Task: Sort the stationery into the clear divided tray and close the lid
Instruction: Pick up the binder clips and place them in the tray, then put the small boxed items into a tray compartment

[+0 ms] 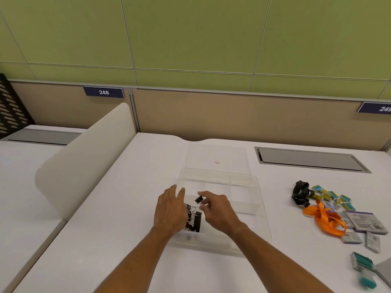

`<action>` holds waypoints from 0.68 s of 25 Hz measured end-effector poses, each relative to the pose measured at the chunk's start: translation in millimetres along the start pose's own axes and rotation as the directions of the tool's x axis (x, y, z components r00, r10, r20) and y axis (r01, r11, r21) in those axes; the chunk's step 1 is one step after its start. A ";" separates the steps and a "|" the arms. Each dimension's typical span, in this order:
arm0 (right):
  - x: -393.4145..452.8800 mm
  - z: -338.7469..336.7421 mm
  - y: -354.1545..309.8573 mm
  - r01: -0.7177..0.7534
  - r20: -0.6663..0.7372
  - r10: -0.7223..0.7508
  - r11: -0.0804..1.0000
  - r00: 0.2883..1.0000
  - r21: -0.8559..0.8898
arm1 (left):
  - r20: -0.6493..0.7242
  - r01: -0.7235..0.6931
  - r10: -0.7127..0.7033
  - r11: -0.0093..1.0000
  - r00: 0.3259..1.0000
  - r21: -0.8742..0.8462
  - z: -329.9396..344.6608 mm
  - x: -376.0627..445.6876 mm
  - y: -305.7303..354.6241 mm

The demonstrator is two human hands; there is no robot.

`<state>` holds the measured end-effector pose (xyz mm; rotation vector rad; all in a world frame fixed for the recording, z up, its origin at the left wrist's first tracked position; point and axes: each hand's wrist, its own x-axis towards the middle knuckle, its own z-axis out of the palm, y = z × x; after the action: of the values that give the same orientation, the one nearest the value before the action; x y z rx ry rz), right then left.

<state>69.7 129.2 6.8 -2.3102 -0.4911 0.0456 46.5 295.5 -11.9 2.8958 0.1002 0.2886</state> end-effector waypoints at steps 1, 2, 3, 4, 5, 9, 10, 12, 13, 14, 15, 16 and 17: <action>0.2 1.0 0.1 0.003 -0.004 -0.003 1.000 1.000 0.002 | 0.005 -0.002 0.002 1.000 1.000 -0.004 -0.9 0.7 -0.6; 0.0 1.4 0.6 0.009 -0.017 -0.009 1.000 1.000 0.007 | 0.008 -0.004 0.004 1.000 1.000 -0.007 -1.9 1.3 -0.6; -0.2 1.3 2.2 0.015 -0.030 -0.015 1.000 0.999 0.012 | 0.010 -0.007 0.007 1.000 1.000 -0.010 -2.9 1.9 0.2; -0.7 0.5 3.9 0.018 -0.044 -0.018 1.000 0.999 0.013 | 0.011 -0.015 0.015 1.000 1.000 -0.015 -3.7 2.2 1.6; -1.9 -1.0 6.0 0.016 -0.059 -0.016 1.000 0.998 0.004 | 0.011 -0.027 0.028 0.999 1.000 -0.021 -3.7 2.7 3.0; -13.8 -12.9 15.2 -0.008 -0.086 -0.008 0.983 0.996 -0.185 | 0.035 -0.076 0.079 0.995 0.996 -0.066 -0.5 5.1 16.5; -17.9 -17.8 18.7 -0.020 -0.096 -0.003 0.972 0.995 -0.234 | 0.055 -0.090 0.094 0.993 0.994 -0.075 1.3 5.6 22.8; -26.0 -27.8 25.5 -0.063 -0.110 0.031 0.951 0.993 -0.303 | 0.088 -0.119 0.125 0.991 0.988 -0.066 6.5 6.9 35.4; -30.2 -32.9 30.7 -0.085 -0.117 0.048 0.938 0.992 -0.336 | 0.095 -0.131 0.137 0.989 0.986 -0.062 9.3 7.4 42.6; -34.6 -38.2 36.3 -0.103 -0.127 0.060 0.925 0.990 -0.367 | 0.099 -0.144 0.149 0.988 0.984 -0.059 11.8 8.0 50.2; -39.9 -44.2 43.6 -0.123 -0.140 0.073 0.912 0.987 -0.392 | 0.106 -0.163 0.168 0.985 0.980 -0.054 14.9 8.5 59.4; -44.7 -49.8 50.7 -0.143 -0.153 0.086 0.900 0.984 -0.413 | 0.108 -0.186 0.191 0.981 0.976 -0.051 17.4 9.0 68.3; -49.4 -55.2 58.7 -0.165 -0.166 0.102 0.888 0.981 -0.429 | 0.108 -0.211 0.216 0.976 0.970 -0.054 19.7 9.3 77.4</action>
<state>53.5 36.4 -0.3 -2.7681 -0.2880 -0.1786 63.1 216.8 -10.9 2.8747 -0.2360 0.1588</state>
